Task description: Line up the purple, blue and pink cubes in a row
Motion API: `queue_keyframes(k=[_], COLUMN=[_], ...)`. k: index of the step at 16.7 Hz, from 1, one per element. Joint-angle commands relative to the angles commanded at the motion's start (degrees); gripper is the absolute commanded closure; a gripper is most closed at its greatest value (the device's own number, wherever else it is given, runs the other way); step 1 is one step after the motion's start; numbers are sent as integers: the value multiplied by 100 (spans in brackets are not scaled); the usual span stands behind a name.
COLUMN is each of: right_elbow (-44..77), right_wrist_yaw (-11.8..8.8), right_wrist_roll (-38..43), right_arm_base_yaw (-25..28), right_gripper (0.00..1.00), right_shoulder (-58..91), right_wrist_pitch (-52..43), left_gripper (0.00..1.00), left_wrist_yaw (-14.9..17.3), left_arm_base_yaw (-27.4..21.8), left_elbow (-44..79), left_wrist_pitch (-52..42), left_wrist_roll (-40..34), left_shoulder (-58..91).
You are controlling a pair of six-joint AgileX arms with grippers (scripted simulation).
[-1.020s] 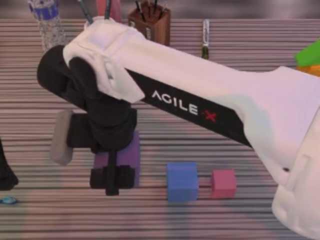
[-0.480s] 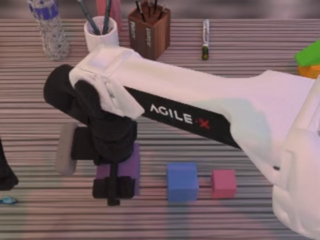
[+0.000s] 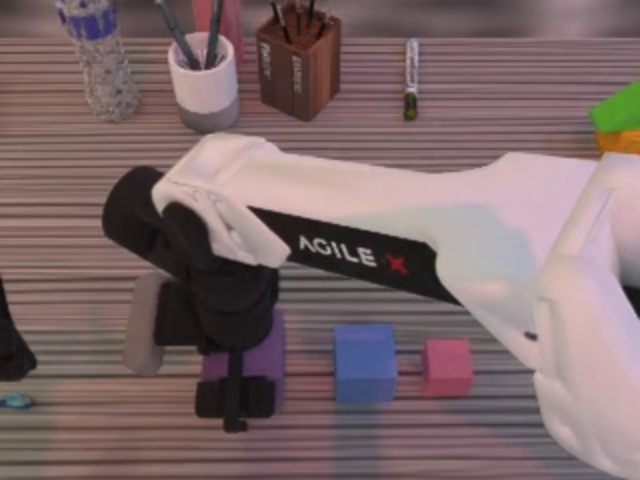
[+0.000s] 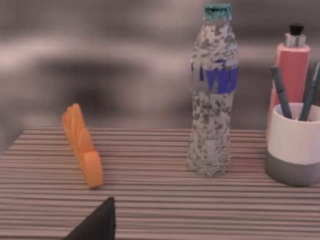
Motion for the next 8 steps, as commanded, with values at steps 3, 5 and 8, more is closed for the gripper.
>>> queue_keyframes(k=[3, 5, 8], right_elbow=[0, 0, 0], right_wrist_yaw=[0, 0, 0], right_wrist_roll=[0, 0, 0], right_arm_base_yaw=[0, 0, 0], right_gripper=[77, 62, 40], right_shoulder=[0, 0, 0], right_wrist_pitch=[0, 0, 0], left_gripper=[0, 0, 0], left_wrist_yaw=[0, 0, 0], left_arm_base_yaw=[0, 0, 0], left_elbow=[0, 0, 0], left_wrist_pitch=[0, 0, 0], left_wrist_roll=[0, 0, 0], left_shoulder=[0, 0, 0])
